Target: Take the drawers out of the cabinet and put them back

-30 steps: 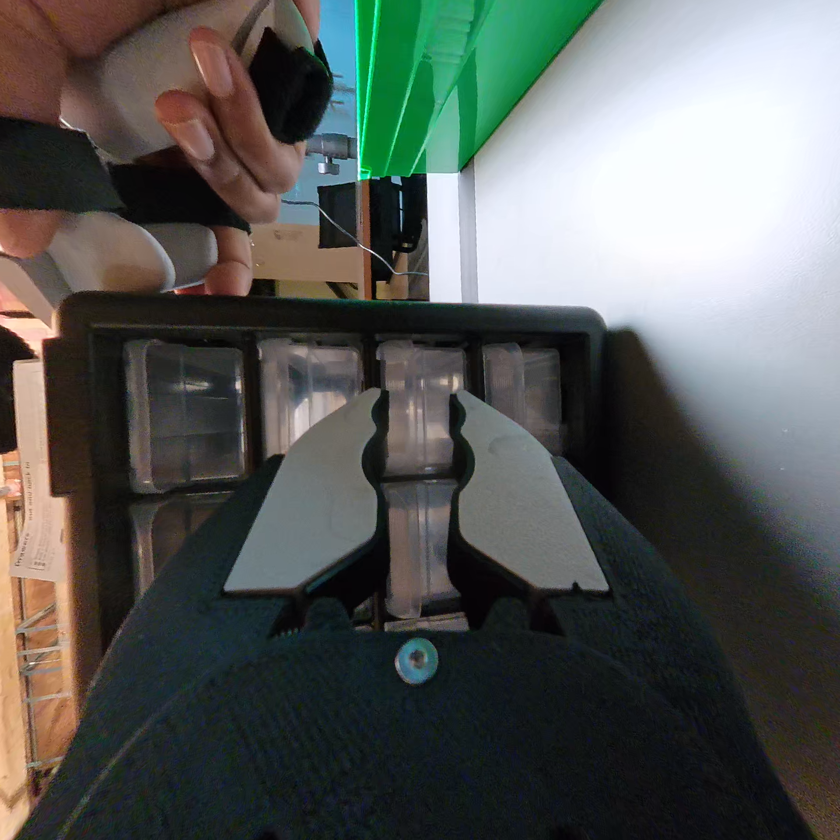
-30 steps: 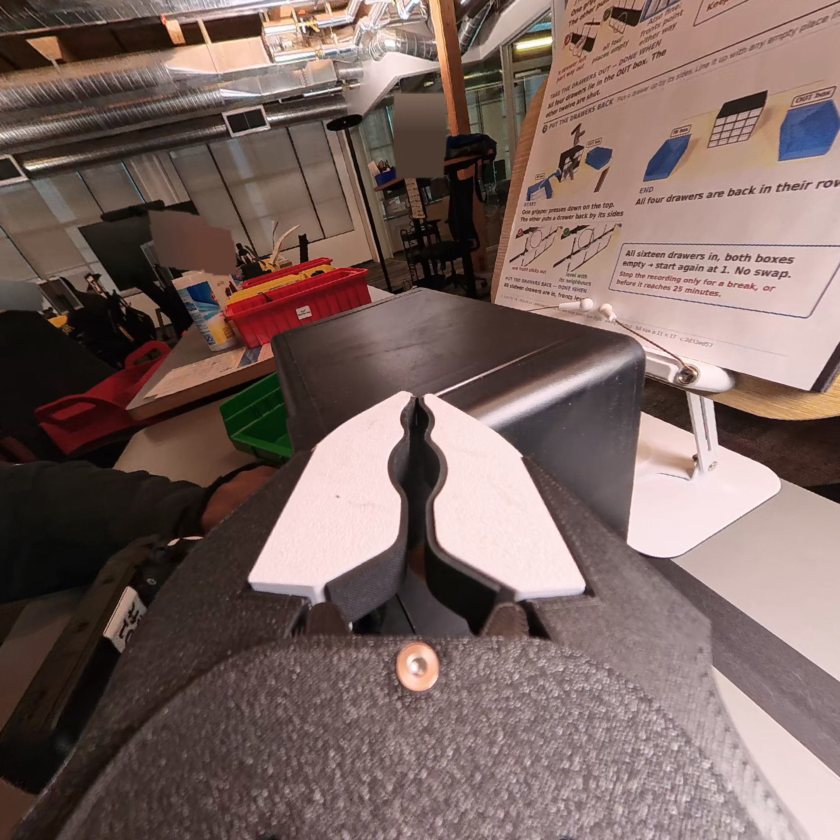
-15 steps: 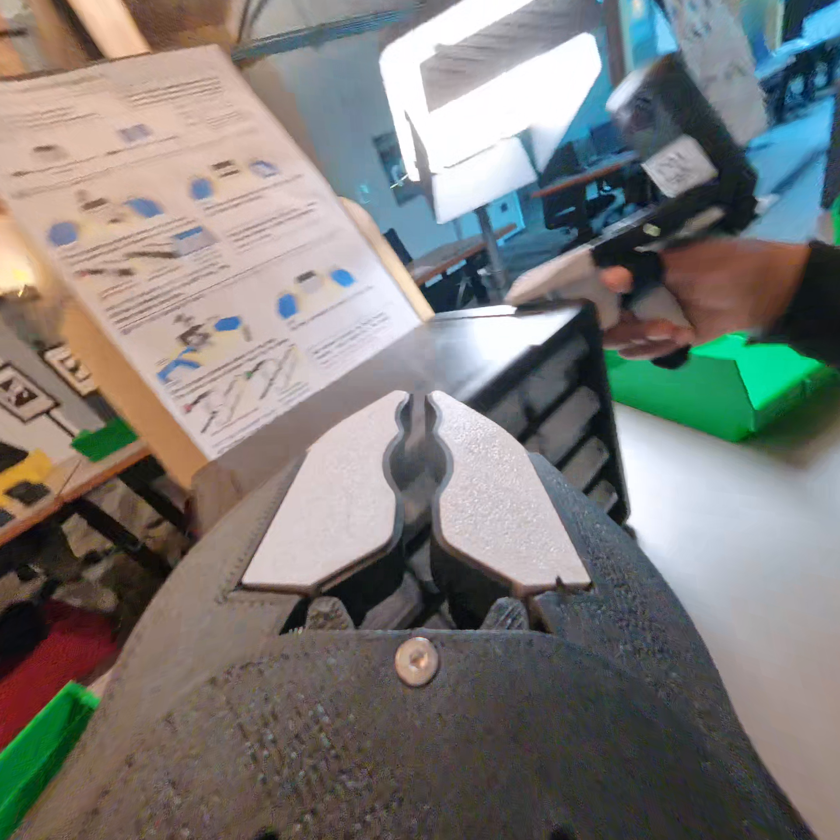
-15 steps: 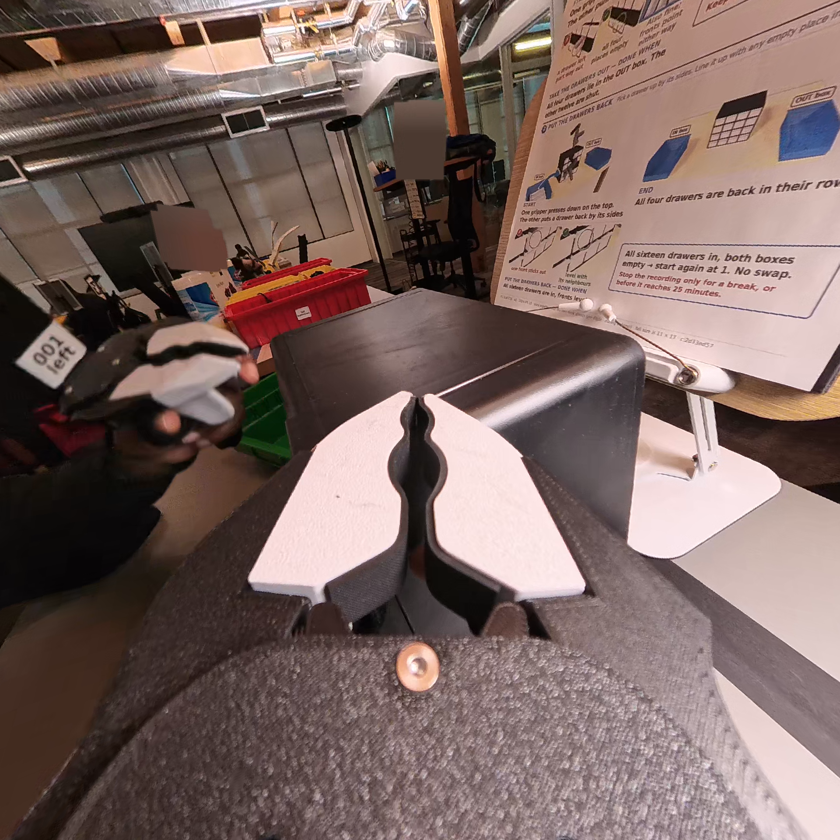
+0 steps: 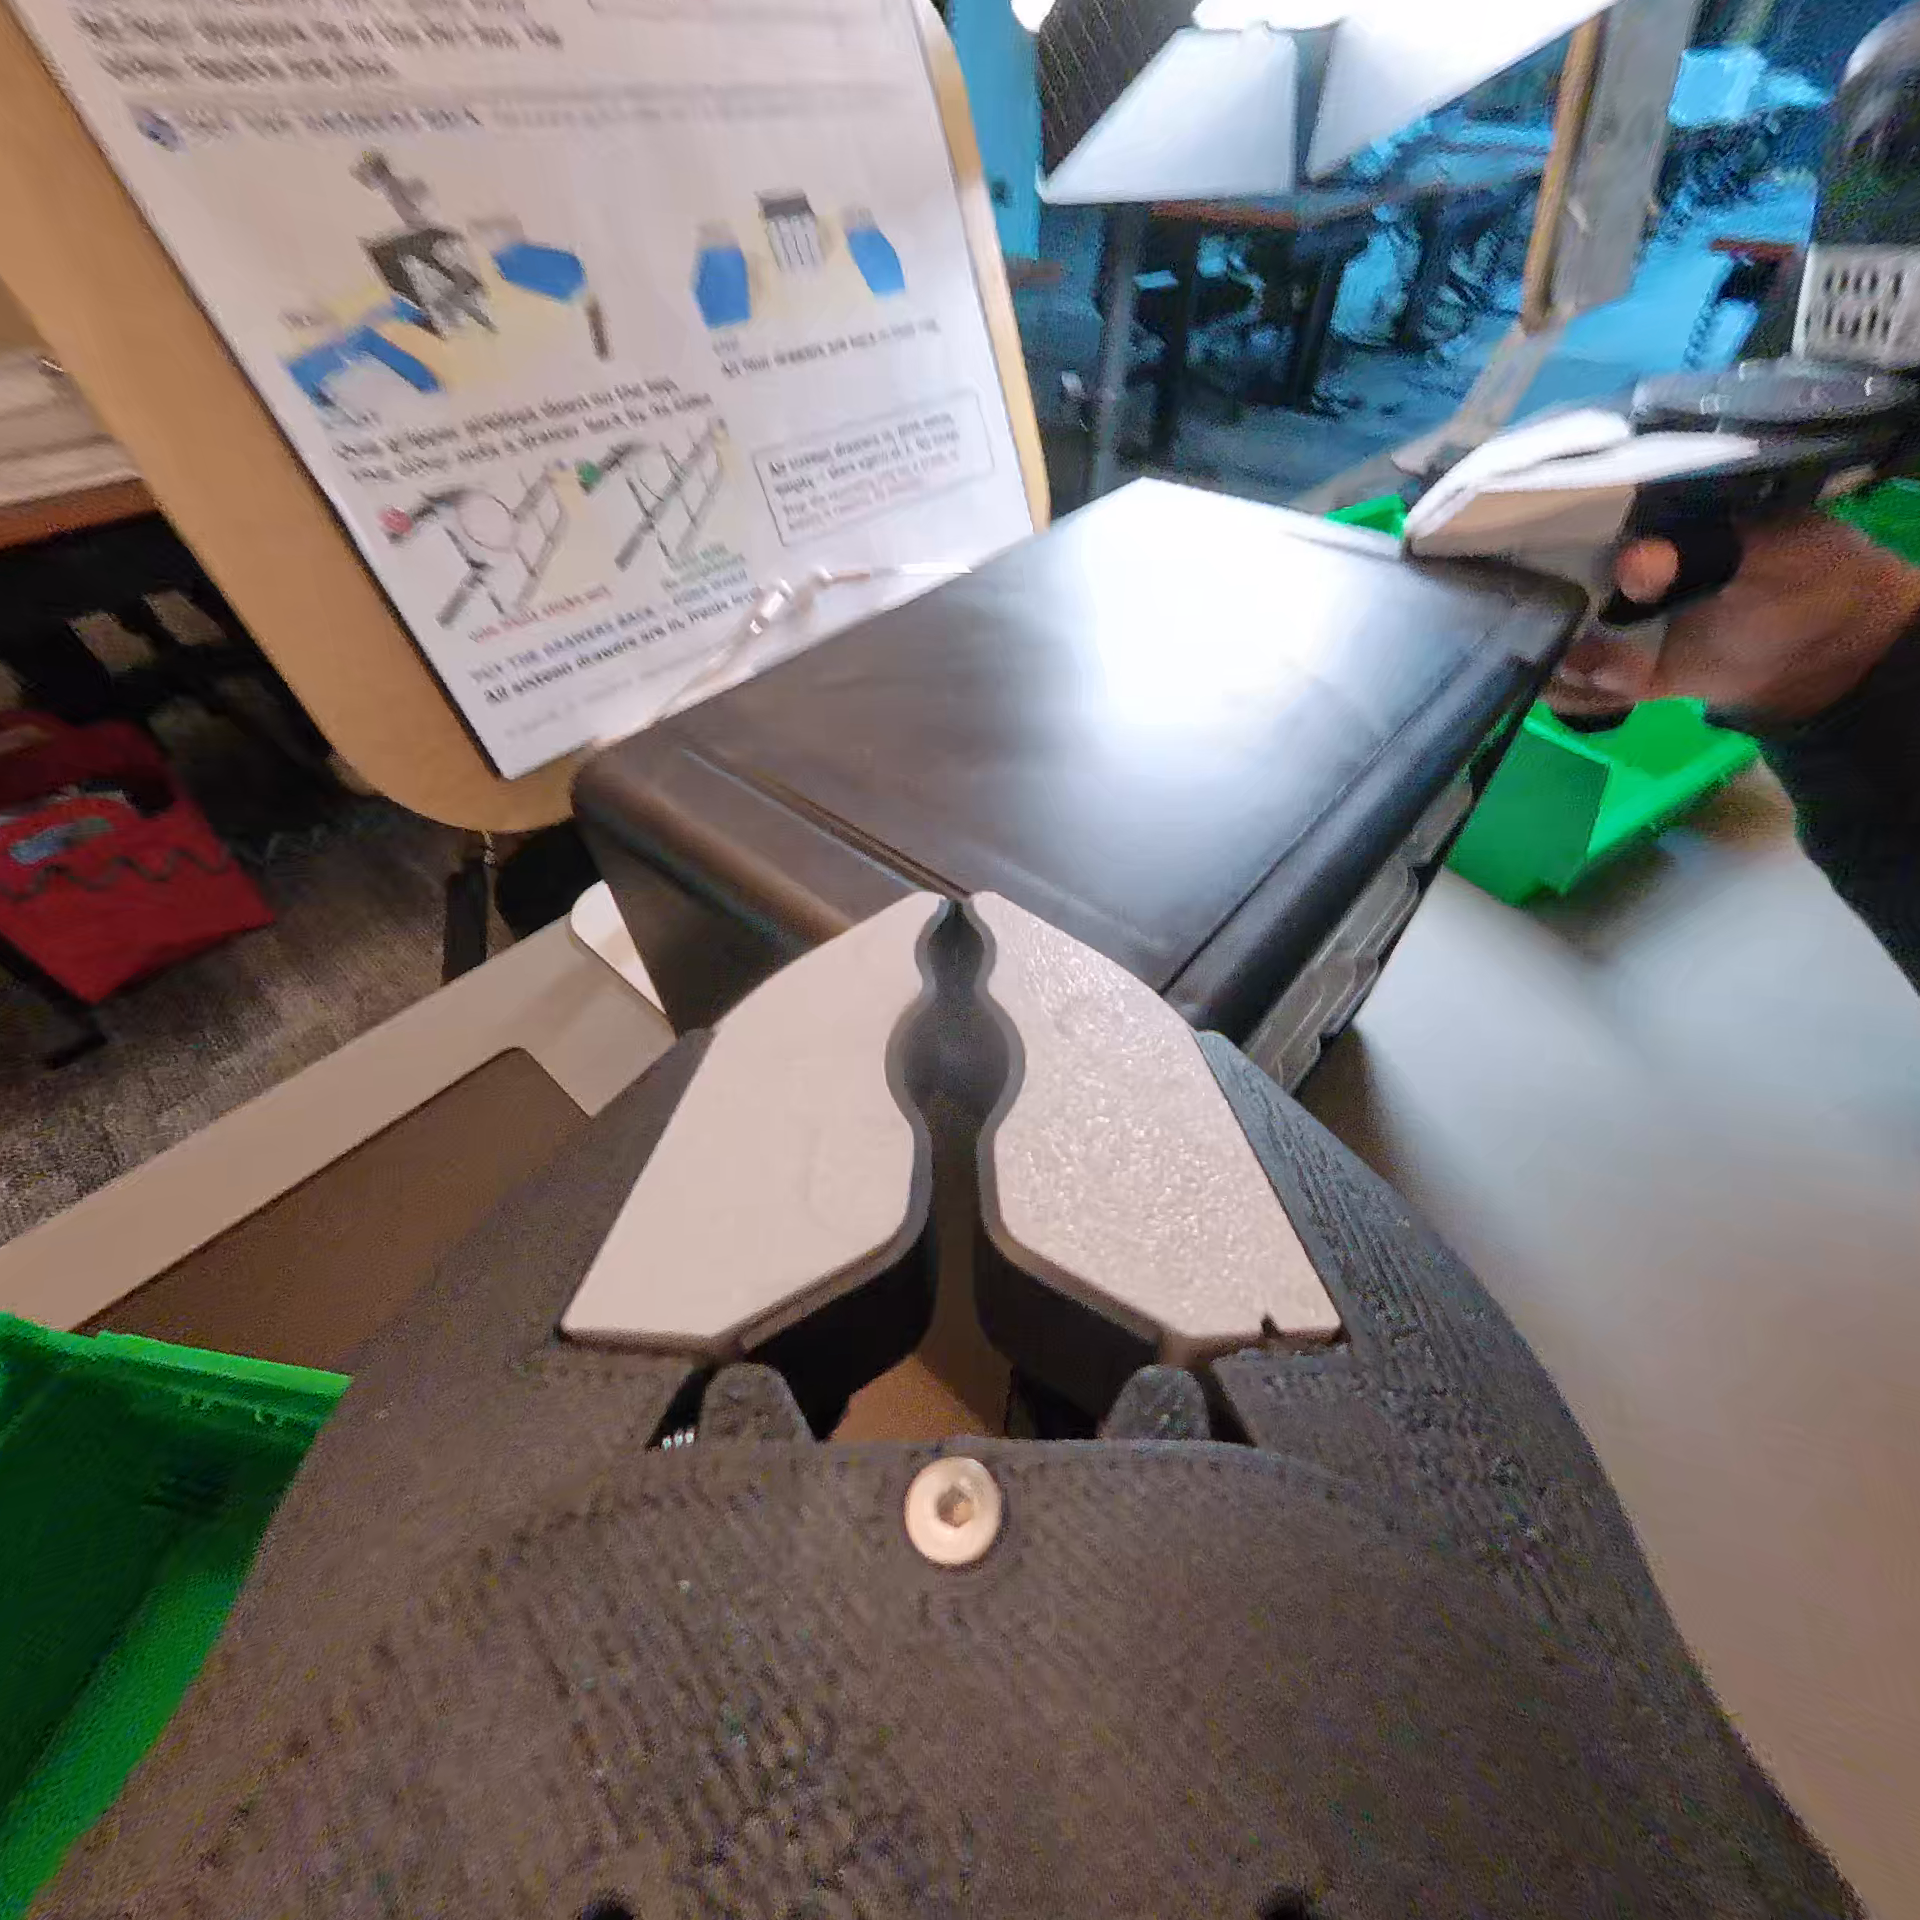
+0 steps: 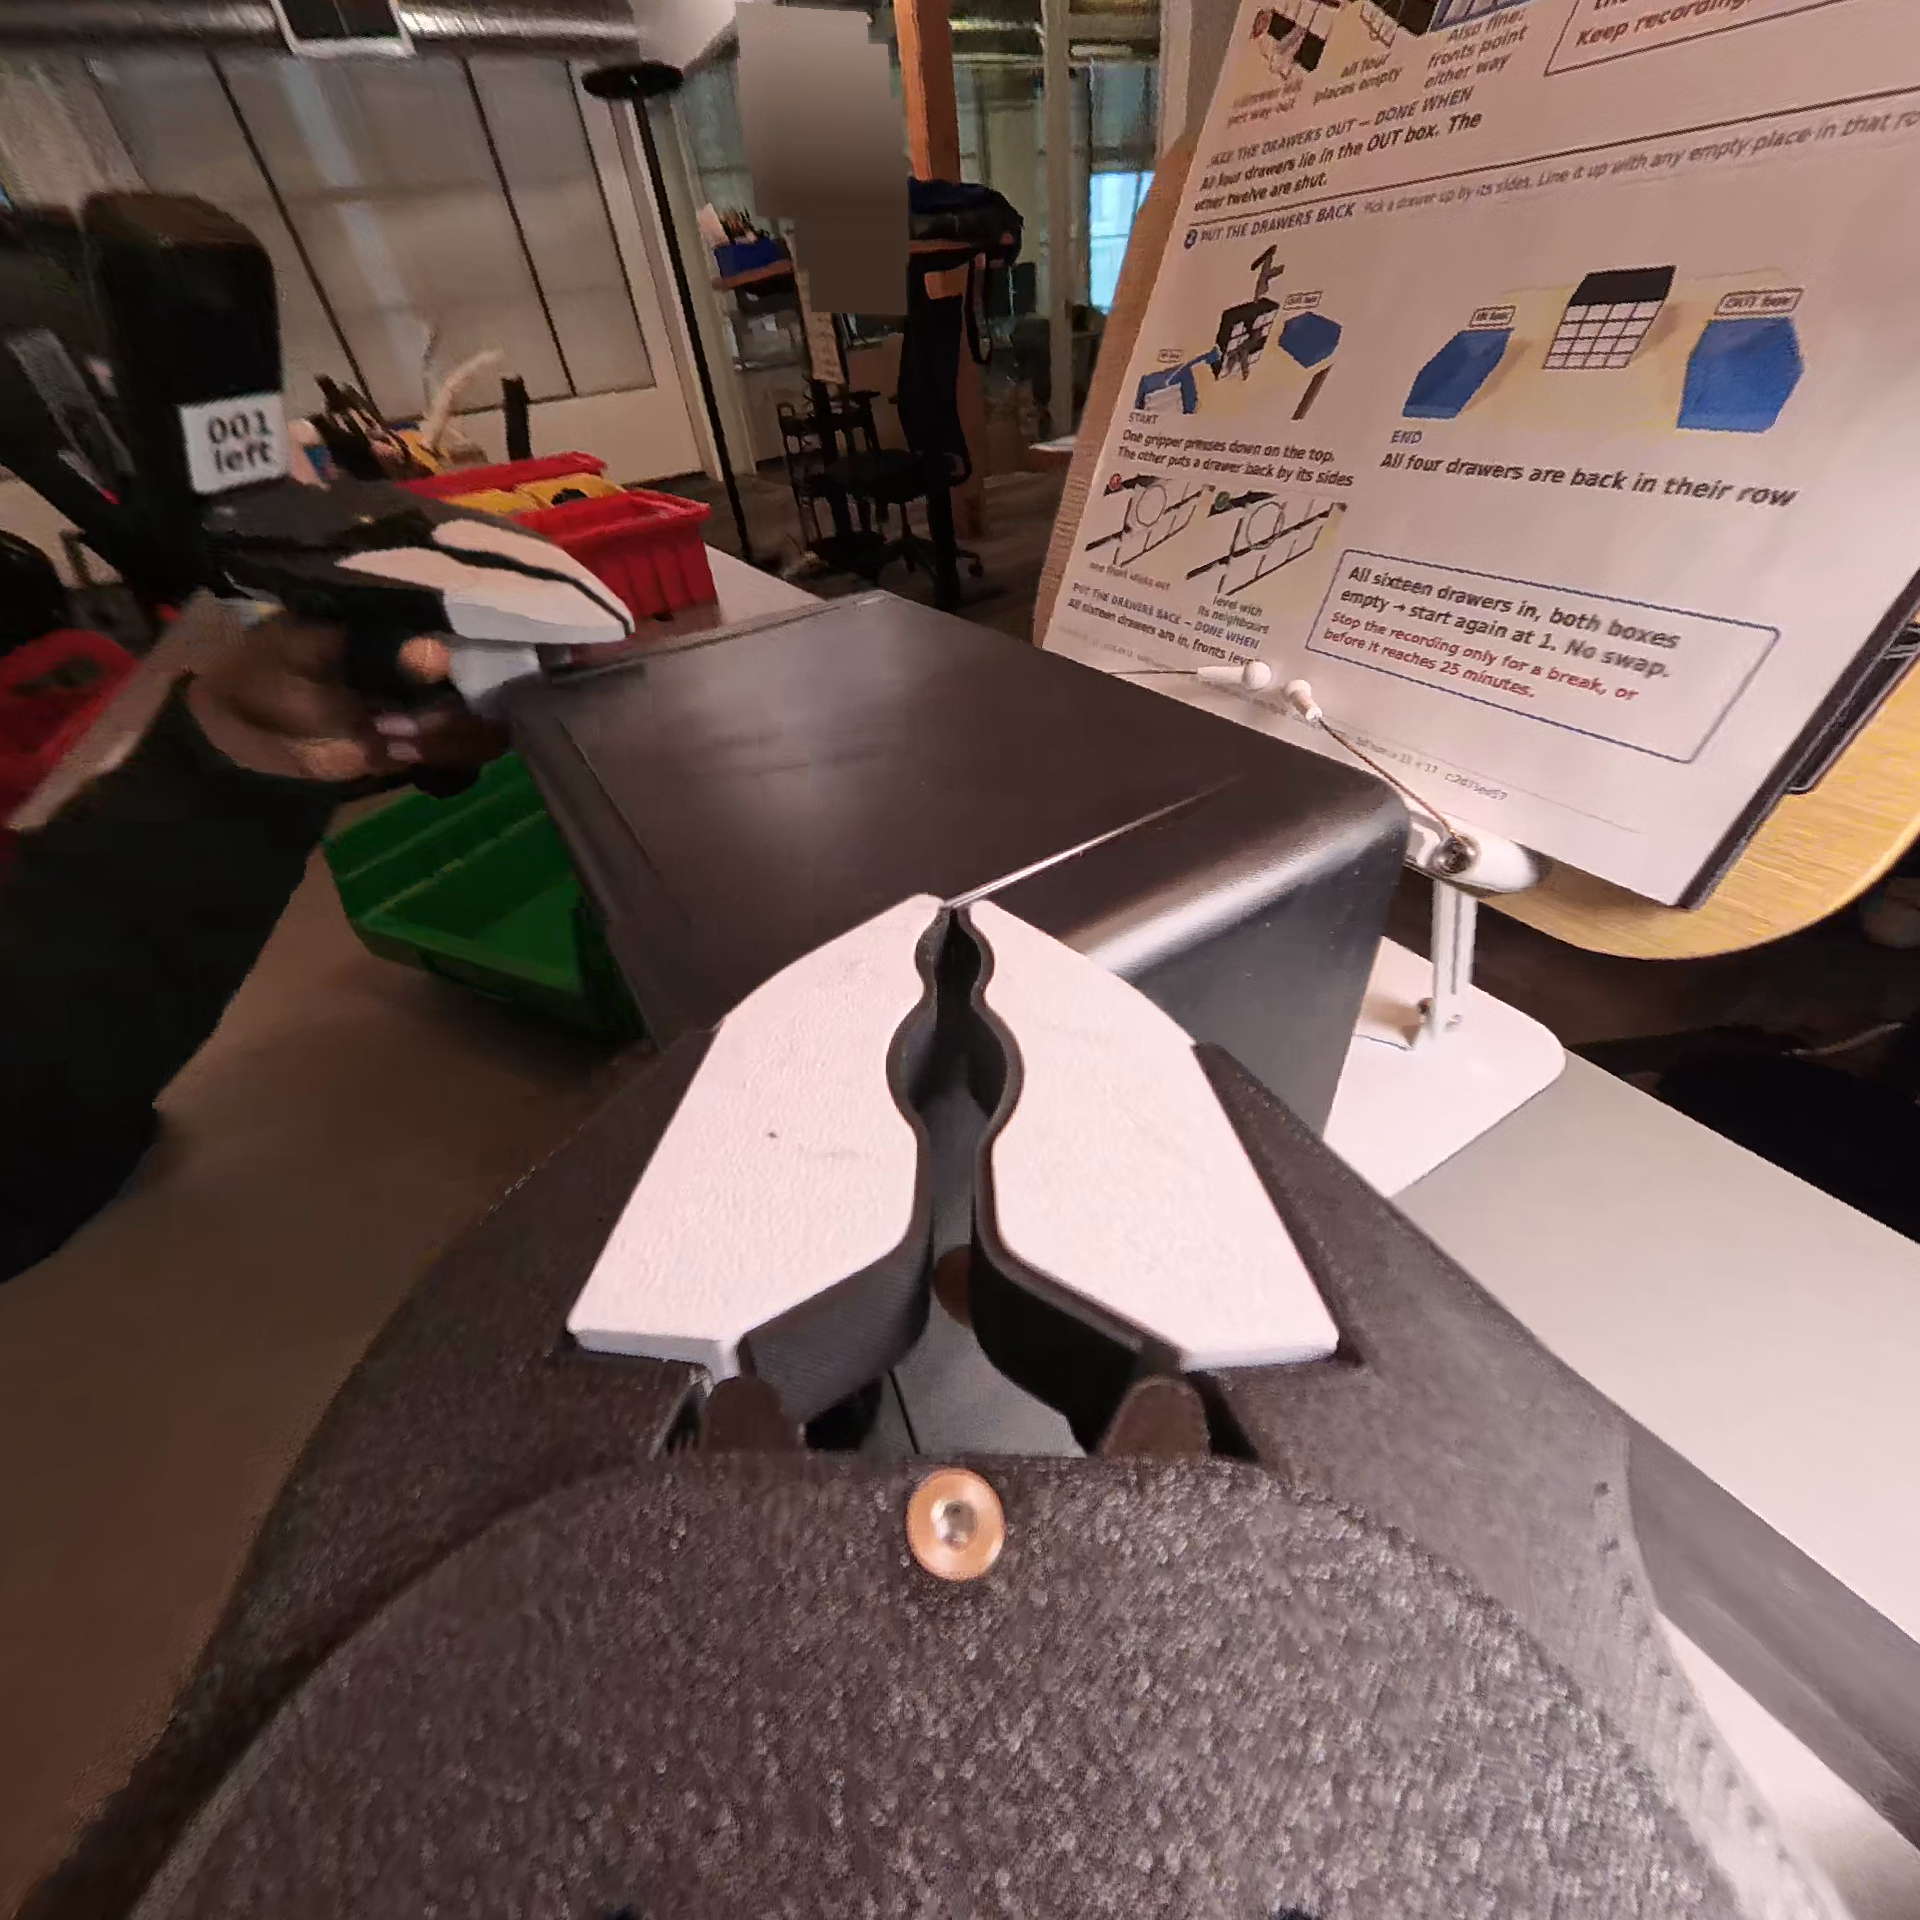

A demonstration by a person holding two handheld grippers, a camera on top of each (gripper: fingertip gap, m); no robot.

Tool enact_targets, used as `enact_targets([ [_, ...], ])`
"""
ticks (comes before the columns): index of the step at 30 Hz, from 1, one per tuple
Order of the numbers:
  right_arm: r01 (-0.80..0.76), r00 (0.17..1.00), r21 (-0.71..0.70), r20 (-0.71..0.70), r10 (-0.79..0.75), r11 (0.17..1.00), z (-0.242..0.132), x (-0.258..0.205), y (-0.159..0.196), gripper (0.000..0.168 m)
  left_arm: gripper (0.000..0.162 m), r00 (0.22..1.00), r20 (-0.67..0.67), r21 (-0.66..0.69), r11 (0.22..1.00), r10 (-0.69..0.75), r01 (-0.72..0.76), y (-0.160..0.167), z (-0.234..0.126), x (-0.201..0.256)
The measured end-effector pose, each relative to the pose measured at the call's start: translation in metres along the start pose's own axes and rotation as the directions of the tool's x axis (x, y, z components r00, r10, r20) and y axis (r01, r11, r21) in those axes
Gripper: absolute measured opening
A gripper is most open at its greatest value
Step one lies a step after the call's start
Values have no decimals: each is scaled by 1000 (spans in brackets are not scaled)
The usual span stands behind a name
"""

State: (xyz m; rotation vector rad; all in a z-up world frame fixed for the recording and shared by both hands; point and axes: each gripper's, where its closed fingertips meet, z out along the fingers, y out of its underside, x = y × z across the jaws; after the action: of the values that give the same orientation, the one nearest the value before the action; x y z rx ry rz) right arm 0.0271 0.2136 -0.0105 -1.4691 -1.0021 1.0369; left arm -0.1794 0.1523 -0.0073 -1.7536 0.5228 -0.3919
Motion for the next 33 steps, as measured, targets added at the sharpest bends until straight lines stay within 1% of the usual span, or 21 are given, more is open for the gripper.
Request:
enact_targets([
  [1, 31, 999, -25, -27, -32, 999, 0, 0, 0, 0, 1, 1000, -17, -16, 1000, 4, -4, 4, 1, 0],
  [3, 107, 988, -67, -101, -114, 992, -3, 0, -4, 0, 1, 998, -53, -9, 1000, -18, 17, 6, 2, 0],
  [5, 196, 966, -16, -166, -196, 981, -9, -12, -29, 0, 1, 995, -84, -1, 999, -48, 48, 6, 2, 1],
  [6, 246, 957, 29, -169, -237, 969, -13, -28, -46, 0, 1, 994, -92, 6, 998, -55, 56, 6, 1, 2],
  [8, 342, 935, 104, -133, -327, 934, -15, -72, -71, 0, 1, 993, -101, 18, 998, -64, 66, 6, 1, 2],
  [10, 419, 908, 123, -50, -416, 900, -4, -119, -73, 0, 1, 993, -101, 25, 998, -60, 63, 6, 1, 2],
  [11, 446, 893, 97, 15, -449, 890, 7, -140, -62, 1, 1, 993, -100, 27, 998, -59, 62, 6, 1, 2],
  [12, 471, 876, 45, 92, -473, 881, 22, -159, -44, 5, 1, 994, -96, 29, 998, -57, 60, 6, 1, 2],
  [14, 534, 832, -94, 235, -503, 840, 54, -186, 7, 10, 1, 995, -83, 28, 998, -46, 49, 6, 0, 3],
  [15, 571, 809, -158, 275, -520, 806, 71, -194, 34, 12, 1, 996, -80, 28, 999, -35, 38, 6, -1, 4],
  [16, 609, 787, -216, 286, -546, 763, 88, -196, 61, 12, 1, 996, -82, 27, 999, -24, 26, 6, -2, 6],
  [18, 694, 719, -324, 261, -644, 643, 117, -190, 110, 16, 1, 998, -69, 27, 1000, -3, 5, 6, -2, 7],
  [19, 729, 670, -373, 217, -710, 574, 128, -180, 127, 18, 1, 998, -55, 30, 1000, 2, -1, 6, -2, 6],
  [20, 759, 604, -414, 161, -780, 503, 137, -168, 139, 19, 0, 999, -45, 32, 999, 6, -4, 6, -2, 5],
  [21, 781, 532, -446, 111, -839, 437, 143, -157, 147, 19, 0, 999, -44, 31, 999, 6, -5, 6, -2, 4],
  [22, 791, 475, -473, 72, -877, 390, 147, -149, 153, 20, 0, 999, -49, 30, 1000, 3, -1, 6, -2, 5],
  [24, 792, 425, -498, 34, -905, 353, 153, -141, 164, 21, 0, 998, -65, 29, 1000, -8, 9, 6, -2, 5],
  [27, 802, 308, -528, -36, -951, 280, 155, -126, 164, 21, 0, 997, -80, 32, 999, -18, 20, 6, -2, 6],
  [33, 829, 228, -503, -96, -969, 245, 158, -126, 163, 15, 0, 998, -67, 35, 999, -5, 7, 6, -1, 4],
])
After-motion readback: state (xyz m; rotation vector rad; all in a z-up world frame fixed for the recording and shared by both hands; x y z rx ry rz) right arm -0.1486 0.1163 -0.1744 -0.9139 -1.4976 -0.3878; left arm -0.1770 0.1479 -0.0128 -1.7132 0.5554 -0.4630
